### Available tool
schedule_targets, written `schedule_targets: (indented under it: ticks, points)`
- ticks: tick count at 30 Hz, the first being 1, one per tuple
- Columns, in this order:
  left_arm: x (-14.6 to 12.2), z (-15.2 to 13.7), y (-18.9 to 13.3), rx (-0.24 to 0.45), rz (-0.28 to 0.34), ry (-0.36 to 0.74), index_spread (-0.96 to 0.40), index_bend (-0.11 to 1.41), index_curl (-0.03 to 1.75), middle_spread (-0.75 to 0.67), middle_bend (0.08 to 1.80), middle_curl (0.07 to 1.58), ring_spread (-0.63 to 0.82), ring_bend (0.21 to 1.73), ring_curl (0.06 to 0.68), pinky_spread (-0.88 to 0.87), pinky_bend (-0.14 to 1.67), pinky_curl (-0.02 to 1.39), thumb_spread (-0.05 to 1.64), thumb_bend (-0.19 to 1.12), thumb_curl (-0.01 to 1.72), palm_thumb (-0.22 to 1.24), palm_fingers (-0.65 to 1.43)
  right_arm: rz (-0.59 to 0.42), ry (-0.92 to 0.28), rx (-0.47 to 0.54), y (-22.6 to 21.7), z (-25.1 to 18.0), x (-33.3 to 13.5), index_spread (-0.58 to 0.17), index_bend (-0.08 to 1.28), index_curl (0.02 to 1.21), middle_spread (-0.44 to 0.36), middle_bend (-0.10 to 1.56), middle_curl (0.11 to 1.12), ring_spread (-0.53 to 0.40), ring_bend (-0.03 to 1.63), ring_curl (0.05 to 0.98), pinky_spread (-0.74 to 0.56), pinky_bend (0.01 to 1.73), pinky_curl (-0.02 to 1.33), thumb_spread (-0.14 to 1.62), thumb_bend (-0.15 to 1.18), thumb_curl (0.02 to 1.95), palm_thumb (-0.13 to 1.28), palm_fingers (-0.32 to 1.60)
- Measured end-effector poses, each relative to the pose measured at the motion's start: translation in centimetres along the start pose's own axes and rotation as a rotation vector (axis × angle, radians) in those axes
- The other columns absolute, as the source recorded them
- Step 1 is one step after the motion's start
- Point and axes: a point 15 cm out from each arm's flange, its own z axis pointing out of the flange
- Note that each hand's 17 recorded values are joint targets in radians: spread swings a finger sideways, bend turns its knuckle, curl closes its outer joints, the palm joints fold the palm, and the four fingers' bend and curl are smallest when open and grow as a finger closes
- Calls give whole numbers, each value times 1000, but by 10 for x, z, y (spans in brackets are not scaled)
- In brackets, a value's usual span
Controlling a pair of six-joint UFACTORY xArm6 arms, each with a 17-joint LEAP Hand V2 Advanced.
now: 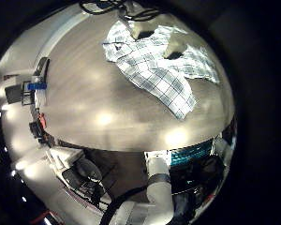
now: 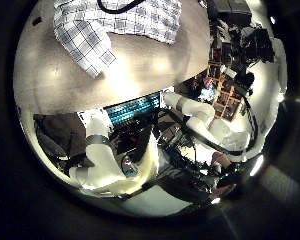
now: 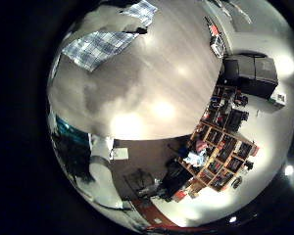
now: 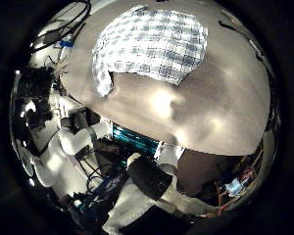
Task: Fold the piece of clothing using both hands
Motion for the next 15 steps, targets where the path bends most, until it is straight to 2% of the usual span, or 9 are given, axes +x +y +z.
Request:
schedule_targets:
  ticks: [10, 15]
  points:
    - [1, 6, 7, -28, -5, 5, -43, 170, 341, 288, 189, 356, 442, 679, 193, 475, 378, 322, 1046, -23, 314, 246, 66, -4, -9, -8, 1, 5, -3, -350, 160, 290, -23, 328, 376, 40, 719, 190, 357, 877, 62, 1196, -20, 279, 320, 175]
    - [-4, 22, 6, -44, 33, -9, -38, 169, 340, 285, 188, 349, 443, 670, 191, 475, 367, 319, 1053, -21, 314, 264, 75, -1, -21, -13, 4, 5, -6, -352, 163, 288, -29, 339, 374, 37, 708, 189, 358, 853, 65, 1208, -16, 274, 325, 195]
